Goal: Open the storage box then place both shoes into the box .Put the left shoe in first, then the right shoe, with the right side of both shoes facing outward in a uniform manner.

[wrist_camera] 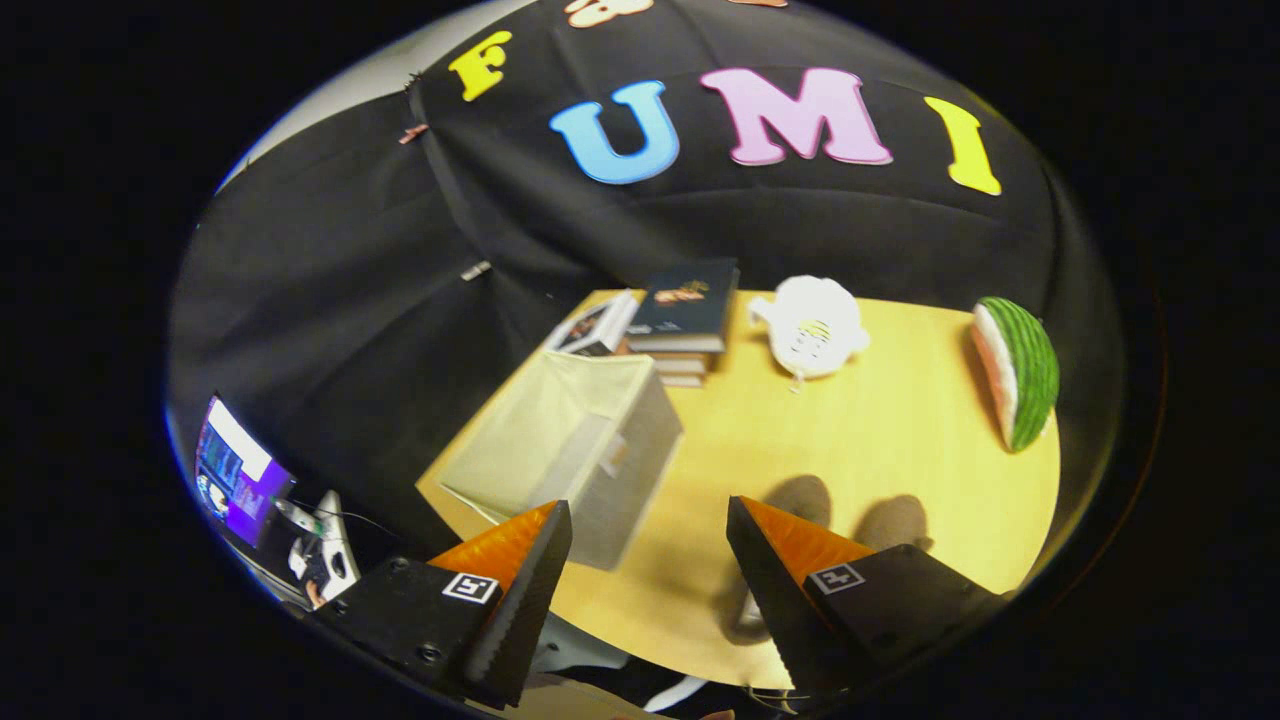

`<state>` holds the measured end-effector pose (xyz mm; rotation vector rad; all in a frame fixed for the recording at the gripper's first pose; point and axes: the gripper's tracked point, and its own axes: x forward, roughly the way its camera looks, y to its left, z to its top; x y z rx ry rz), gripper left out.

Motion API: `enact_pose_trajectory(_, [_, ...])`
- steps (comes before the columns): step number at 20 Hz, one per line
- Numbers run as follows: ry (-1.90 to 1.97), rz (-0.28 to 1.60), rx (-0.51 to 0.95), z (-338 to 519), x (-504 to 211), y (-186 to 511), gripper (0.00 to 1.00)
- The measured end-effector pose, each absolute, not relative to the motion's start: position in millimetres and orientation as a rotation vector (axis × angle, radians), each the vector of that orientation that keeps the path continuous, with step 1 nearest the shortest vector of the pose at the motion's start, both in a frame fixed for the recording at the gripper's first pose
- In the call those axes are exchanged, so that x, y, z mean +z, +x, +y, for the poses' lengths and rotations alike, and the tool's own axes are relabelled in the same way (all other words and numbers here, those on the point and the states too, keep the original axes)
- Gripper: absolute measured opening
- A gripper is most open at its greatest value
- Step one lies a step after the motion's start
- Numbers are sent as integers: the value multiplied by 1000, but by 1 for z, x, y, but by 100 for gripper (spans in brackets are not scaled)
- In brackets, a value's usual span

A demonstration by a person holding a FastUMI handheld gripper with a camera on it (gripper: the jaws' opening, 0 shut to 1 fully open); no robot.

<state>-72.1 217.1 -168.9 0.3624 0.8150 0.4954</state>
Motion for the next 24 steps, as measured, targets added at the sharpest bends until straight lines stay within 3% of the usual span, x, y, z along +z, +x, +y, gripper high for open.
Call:
enact_pose_trajectory(3, [391, 911, 419, 192, -223, -86, 95])
enact_pose_trajectory(11, [247, 1042, 348, 178, -340, -94, 70])
enact_pose_trajectory(19, [264, 1013, 237, 188, -377, -58, 57])
enact_pose_trajectory(24, [327, 1038, 166, 178, -376, -53, 10])
